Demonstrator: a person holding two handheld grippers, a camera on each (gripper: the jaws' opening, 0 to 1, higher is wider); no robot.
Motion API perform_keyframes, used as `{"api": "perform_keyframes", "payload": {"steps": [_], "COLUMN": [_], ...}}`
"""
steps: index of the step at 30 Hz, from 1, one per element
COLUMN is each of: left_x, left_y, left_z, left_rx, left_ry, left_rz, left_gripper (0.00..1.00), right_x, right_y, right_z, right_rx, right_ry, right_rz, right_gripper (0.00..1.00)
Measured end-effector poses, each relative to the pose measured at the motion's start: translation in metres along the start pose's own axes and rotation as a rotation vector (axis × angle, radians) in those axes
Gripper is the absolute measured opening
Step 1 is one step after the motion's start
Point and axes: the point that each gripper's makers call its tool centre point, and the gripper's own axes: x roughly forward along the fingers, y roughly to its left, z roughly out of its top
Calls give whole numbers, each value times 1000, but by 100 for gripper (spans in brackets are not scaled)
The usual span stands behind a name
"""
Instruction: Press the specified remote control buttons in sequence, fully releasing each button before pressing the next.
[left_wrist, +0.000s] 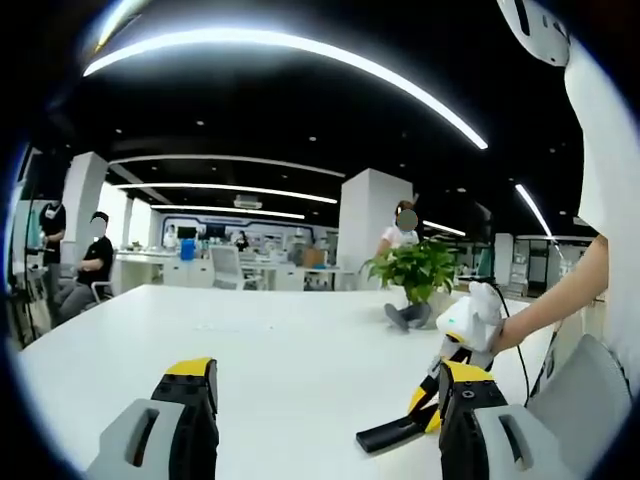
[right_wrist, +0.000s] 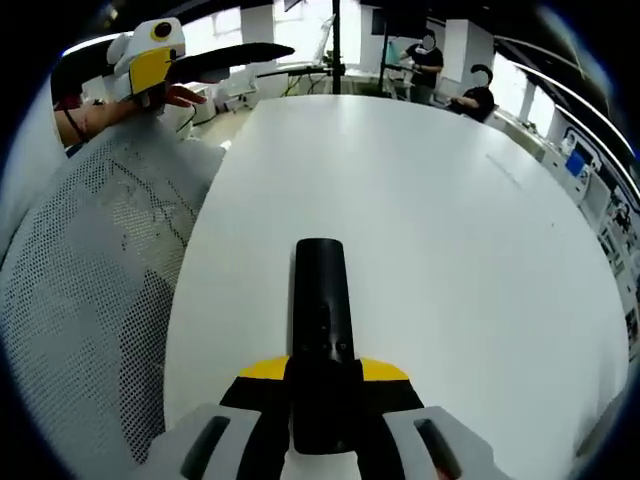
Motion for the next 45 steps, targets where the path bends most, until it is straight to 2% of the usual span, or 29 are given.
{"api": "perform_keyframes", "payload": {"steps": [9,32,45], "left_x": [-1,0,0], "left_y": [0,-3,-2], "left_z": [-2,-7,-9], "left_rx": [-5,-16,-17], "left_ry": [13,44,56], "left_rz": [-3,-16,-12], "left_gripper": [95,95,95], "right_x": [2,5,5], "right_y": [-27,-76,-106], "right_z": [3,7,9], "right_rx": [21,-13,-2], "right_ry": [-14,35,32], "right_rz": [3,-11,-17], "right_gripper": [21,21,21]}}
